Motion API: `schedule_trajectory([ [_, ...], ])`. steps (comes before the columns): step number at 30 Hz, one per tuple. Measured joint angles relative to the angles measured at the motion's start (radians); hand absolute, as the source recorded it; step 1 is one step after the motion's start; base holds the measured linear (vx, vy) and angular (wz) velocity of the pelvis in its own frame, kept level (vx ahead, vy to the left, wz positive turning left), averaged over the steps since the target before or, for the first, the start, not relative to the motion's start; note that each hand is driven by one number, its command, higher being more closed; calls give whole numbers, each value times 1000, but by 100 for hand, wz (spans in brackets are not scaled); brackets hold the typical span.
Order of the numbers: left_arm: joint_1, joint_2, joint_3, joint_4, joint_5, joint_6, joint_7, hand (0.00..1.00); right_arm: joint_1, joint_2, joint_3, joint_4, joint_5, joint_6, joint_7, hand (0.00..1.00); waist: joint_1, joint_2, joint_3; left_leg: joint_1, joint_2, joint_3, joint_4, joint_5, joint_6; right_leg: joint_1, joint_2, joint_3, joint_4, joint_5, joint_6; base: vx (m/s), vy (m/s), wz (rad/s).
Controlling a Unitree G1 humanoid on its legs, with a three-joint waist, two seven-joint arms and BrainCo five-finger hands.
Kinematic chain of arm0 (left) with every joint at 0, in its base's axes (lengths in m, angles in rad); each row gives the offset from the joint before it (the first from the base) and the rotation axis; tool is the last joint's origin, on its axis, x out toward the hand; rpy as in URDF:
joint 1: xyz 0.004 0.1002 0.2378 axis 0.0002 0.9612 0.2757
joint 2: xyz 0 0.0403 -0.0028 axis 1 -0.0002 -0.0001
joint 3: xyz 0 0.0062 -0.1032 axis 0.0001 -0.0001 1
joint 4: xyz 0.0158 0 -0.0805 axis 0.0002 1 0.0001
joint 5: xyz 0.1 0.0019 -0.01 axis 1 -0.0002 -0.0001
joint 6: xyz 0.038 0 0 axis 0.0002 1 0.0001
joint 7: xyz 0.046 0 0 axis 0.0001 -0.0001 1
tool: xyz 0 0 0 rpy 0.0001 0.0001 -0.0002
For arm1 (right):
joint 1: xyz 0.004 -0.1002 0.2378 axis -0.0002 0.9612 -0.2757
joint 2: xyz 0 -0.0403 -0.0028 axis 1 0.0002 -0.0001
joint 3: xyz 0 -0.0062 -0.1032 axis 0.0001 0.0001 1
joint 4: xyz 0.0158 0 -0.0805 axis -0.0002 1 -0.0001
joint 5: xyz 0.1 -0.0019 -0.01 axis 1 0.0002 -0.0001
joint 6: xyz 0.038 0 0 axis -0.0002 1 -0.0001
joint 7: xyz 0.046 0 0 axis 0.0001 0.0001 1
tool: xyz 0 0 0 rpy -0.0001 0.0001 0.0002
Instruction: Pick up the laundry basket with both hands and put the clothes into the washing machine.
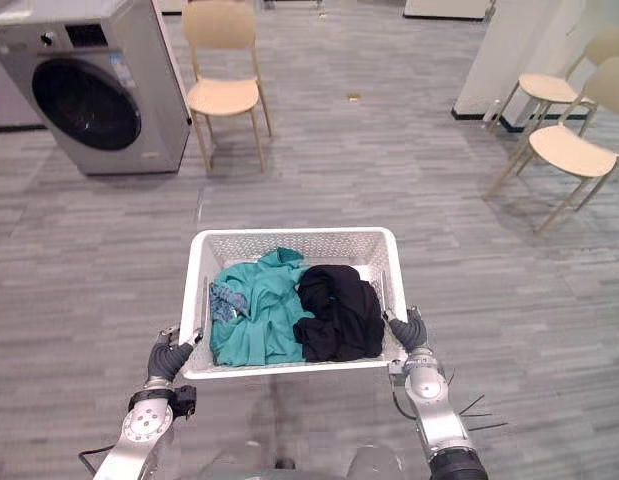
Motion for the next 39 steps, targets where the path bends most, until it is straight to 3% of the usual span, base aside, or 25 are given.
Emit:
schedule_trajectory([
  [1,-7,1,-1,0,0,0,0,100,0,-5,0,-4,0,0,0,100,-6,9,0,27,4,-6,-26,-3,-7,-28,22,-16,-103,5,-7,716,78,31],
  [2,-17,2,-2,1,7,0,-1,100,4,-9,0,-9,1,0,0,100,-43,16,0,79,7,-35,-67,-11,-24,-67,75,-30,-456,95,1,596,29,58],
  [4,-28,3,-5,4,9,0,-4,100,20,-8,-4,-15,3,0,0,100,-71,-3,3,141,-16,-79,-95,-24,-48,-92,91,-6,-737,221,33,656,-35,71],
  [5,-27,3,-9,6,25,0,-4,100,32,-9,-4,-17,3,2,-1,100,-84,-17,-1,194,-28,-109,-106,-50,-88,-118,98,26,-821,265,21,718,-90,80],
  [7,-20,5,-23,22,47,0,-4,100,75,-6,-4,-18,3,8,-1,100,-97,-27,-18,281,-29,-165,-76,-76,-130,-112,111,50,-797,322,-73,914,-171,84],
  [8,-18,-24,-29,49,49,1,-6,100,93,-13,-12,-18,3,13,-1,100,-106,13,-39,278,12,-201,30,-84,-142,-122,122,58,-685,456,-109,1055,-249,62],
  [9,-19,-57,-30,65,51,1,-8,100,96,-33,-17,-18,4,14,0,100,-101,82,-54,198,75,-191,246,-66,-154,-129,152,20,-583,404,-103,838,-196,48],
  [10,-20,-67,-29,67,52,1,-8,100,89,-40,-20,-24,4,15,0,100,-98,117,-49,129,121,-172,407,1,-178,-112,174,3,-556,354,-111,804,-179,8],
  [12,-26,-69,-27,93,48,1,-12,100,74,-49,-14,-33,5,27,4,100,-50,146,-35,-43,247,-93,807,292,-183,27,237,10,-592,270,-117,776,-150,-23],
  [15,-32,-63,-19,85,45,-14,-15,100,68,-46,-16,-61,26,27,-5,100,-20,102,2,-233,304,-4,1005,110,-102,291,248,39,-786,262,-121,732,-101,-15],
  [18,-32,-63,-8,60,43,-29,-17,100,52,-48,-20,-87,28,26,-7,100,-3,73,15,-386,271,23,817,33,-109,414,223,55,-905,244,-93,549,61,-17],
  [20,-34,-68,2,51,43,-32,-17,100,31,-49,-22,-86,28,26,-7,100,8,64,20,-463,215,22,432,42,-138,462,178,66,-931,193,-48,606,206,-13],
  [21,-30,-69,2,46,43,-32,-18,100,31,-50,-22,-85,27,26,-6,100,8,66,20,-477,182,-8,180,107,-194,503,154,66,-952,164,-15,567,246,-5],
  [22,-21,-66,2,33,44,-32,-18,100,32,-49,-19,-82,27,26,-6,100,14,72,19,-474,182,-12,81,235,-211,541,148,80,-978,135,10,570,262,-9],
  [23,-18,-65,5,29,44,-32,-18,100,29,-46,-15,-78,27,27,-7,100,19,74,14,-468,173,3,103,262,-192,560,142,92,-984,118,9,731,338,-1],
  [25,-17,-71,8,13,46,-21,-18,100,21,-55,-13,-74,27,26,-7,100,8,37,8,-510,113,5,254,149,-41,600,77,92,-963,111,36,777,363,27],
  [26,-16,-74,8,13,46,-19,-18,100,21,-57,-13,-72,27,26,-6,100,10,36,8,-513,112,7,296,115,-23,596,69,98,-924,107,45,651,303,18],
  [28,1,-72,7,13,46,-15,-18,100,24,-47,-13,-55,26,26,0,100,16,33,7,-475,108,15,362,15,-9,508,38,130,-628,71,100,538,271,-5],
  [29,6,-49,5,13,46,-10,-18,100,27,-21,-13,-30,23,26,2,100,13,4,10,-402,78,28,351,-28,-5,380,5,191,-257,103,194,572,253,6],
  [30,8,-34,4,13,46,4,-18,100,34,-2,-13,-6,19,26,2,100,8,-12,8,-330,51,29,324,-52,-5,302,-13,208,-24,117,207,591,215,11],
  [31,11,-30,3,13,47,8,-18,100,35,6,-13,10,17,26,2,100,7,-17,9,-281,39,32,296,-60,-5,267,-20,199,68,108,184,611,171,-1],
  [33,10,-18,3,14,47,13,-18,100,39,14,-10,30,18,22,12,100,3,-5,14,-85,6,35,117,-62,-6,131,2,136,138,36,57,587,148,-17],
  [36,-2,-8,-4,15,47,13,-18,100,46,8,-12,20,28,12,20,100,-47,17,8,60,3,-6,-24,-62,-10,-40,75,28,-193,11,0,629,100,30],
  [37,-12,-7,-10,22,47,13,-19,100,53,4,-14,14,31,12,19,100,-62,18,8,83,3,-27,-45,-64,-17,-60,87,20,-313,45,4,619,15,91],
  [39,-36,-4,-21,41,51,13,-21,100,74,-5,-17,-7,40,13,19,100,-95,-17,5,183,-29,-91,-110,-85,-58,-109,95,10,-736,241,33,723,-44,85],
])
